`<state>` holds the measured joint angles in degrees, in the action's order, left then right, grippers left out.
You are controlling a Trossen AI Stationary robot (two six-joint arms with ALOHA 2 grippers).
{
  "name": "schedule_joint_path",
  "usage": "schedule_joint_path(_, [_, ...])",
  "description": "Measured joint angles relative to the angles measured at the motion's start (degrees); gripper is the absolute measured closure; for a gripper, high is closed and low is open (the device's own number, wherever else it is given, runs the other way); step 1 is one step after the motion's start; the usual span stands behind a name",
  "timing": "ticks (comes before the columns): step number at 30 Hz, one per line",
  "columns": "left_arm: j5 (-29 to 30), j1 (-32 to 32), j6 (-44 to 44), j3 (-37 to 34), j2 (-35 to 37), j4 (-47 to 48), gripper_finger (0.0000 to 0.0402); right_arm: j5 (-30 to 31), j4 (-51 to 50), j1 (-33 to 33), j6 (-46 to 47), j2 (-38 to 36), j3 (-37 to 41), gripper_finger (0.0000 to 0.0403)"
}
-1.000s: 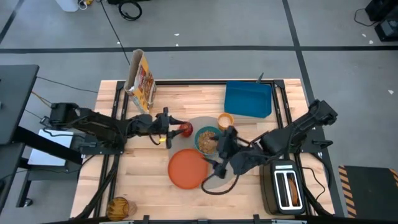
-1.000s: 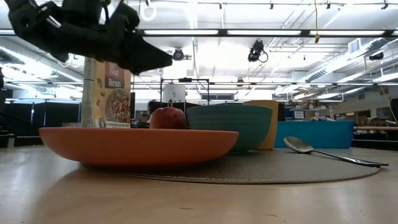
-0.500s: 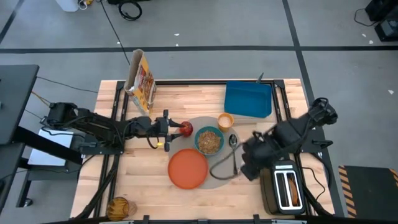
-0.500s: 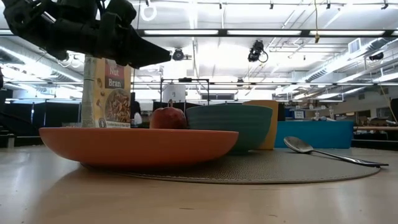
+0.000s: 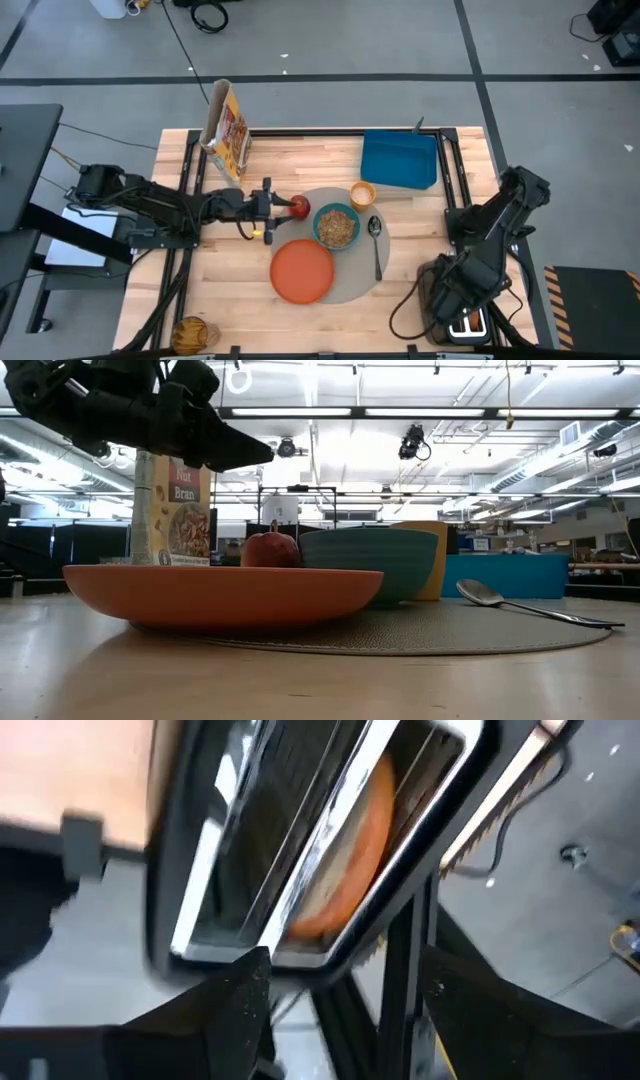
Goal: Arrange a breakfast setting
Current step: Put the bread on the plate
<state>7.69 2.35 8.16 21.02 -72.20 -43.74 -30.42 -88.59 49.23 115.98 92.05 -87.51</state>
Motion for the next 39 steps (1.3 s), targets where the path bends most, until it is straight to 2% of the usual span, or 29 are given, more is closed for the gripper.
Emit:
schedule_joint_path(8, [-0.05,3.30,-0.02,0.00,-0.02,0.43,0.0244,-0.70,11.38,0.29,1.96,-5.10,12.74,0.0164])
schedule_joint_path(13, [-0.07,4.07,0.02,0.00,-0.02,0.43,0.0244,-2.77,15.18,0.44,2.57,-6.87,16.95,0.0174])
schedule_joint_path(17, [-0.03,3.92,0.03,0.00,-0.02,0.42,0.0244,-5.88,15.38,1.60,2.32,-6.99,17.66,0.0193])
schedule_joint_path(30, [-0.03,3.89,0.07,0.02,-0.02,0.29,0.0244,-2.47,18.61,2.13,4.10,-6.99,17.67,0.0262])
schedule_joint_path(39, [-0.03,3.89,0.07,0.02,-0.02,0.32,0.0244,-2.57,16.74,2.17,5.79,-6.97,17.67,0.0268])
